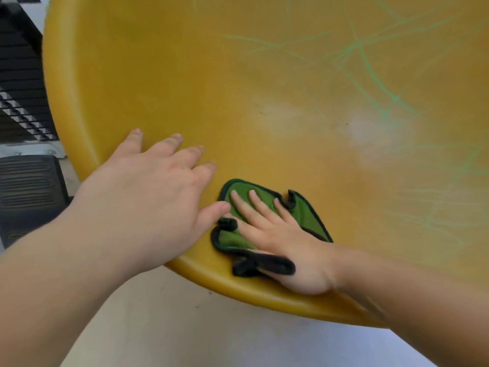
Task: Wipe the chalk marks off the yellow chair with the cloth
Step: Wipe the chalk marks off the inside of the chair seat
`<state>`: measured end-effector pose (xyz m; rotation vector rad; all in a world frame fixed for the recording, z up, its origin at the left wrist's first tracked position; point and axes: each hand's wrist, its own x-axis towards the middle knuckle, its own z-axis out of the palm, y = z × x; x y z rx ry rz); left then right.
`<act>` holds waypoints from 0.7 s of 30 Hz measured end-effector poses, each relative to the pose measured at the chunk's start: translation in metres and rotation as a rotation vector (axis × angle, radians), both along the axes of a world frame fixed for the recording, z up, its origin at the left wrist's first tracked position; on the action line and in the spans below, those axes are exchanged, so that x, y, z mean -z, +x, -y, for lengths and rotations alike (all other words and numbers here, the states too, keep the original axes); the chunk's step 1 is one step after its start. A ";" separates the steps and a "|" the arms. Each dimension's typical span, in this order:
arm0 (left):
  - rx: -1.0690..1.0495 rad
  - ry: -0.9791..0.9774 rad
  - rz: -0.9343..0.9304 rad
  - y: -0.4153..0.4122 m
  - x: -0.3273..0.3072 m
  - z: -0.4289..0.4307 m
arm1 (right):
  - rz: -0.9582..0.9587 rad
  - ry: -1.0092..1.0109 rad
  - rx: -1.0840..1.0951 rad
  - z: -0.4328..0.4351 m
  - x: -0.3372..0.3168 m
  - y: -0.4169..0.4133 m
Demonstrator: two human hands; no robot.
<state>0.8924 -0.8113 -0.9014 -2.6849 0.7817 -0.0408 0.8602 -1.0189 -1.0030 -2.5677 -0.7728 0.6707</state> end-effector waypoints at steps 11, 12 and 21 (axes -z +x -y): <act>0.129 0.013 -0.347 -0.021 0.037 0.100 | -0.314 -0.245 0.165 0.155 -0.018 -0.072; 0.143 0.006 -0.336 -0.023 0.041 0.109 | -0.295 -0.248 0.222 0.160 -0.012 -0.065; 0.126 0.068 -0.182 -0.002 0.059 0.165 | -0.018 -0.459 0.485 0.123 0.026 -0.011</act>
